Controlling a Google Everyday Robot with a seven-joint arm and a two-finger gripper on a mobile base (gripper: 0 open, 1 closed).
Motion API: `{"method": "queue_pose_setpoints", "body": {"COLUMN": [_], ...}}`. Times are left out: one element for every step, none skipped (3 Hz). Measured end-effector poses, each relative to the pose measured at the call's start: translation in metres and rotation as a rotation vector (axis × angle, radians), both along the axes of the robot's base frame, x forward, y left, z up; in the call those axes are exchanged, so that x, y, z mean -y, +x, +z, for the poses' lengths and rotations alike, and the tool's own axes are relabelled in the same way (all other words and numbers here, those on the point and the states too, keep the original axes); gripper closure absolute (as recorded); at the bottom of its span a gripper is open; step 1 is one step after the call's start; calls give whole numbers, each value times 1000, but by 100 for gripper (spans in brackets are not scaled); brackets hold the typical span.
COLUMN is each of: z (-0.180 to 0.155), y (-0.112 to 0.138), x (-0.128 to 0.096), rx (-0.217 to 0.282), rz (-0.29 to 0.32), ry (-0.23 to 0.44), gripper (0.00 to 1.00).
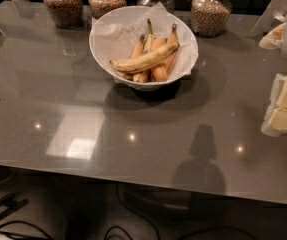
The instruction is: Pick banana from white bowl
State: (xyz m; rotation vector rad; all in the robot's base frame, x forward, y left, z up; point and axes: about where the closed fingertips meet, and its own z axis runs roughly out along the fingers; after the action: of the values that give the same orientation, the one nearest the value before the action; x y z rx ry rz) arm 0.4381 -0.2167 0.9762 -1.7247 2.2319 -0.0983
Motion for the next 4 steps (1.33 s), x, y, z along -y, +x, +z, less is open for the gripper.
{"method": "queue_pose_setpoints", "body": {"z": [0,1,0,6], "y": [0,7,28,69], "x": [0,-3,-14,-41], "rx": [0,37,121,213], "rz": [0,11,44,127], "ry": [0,32,110,212], "gripper": [0,0,0,0]}}
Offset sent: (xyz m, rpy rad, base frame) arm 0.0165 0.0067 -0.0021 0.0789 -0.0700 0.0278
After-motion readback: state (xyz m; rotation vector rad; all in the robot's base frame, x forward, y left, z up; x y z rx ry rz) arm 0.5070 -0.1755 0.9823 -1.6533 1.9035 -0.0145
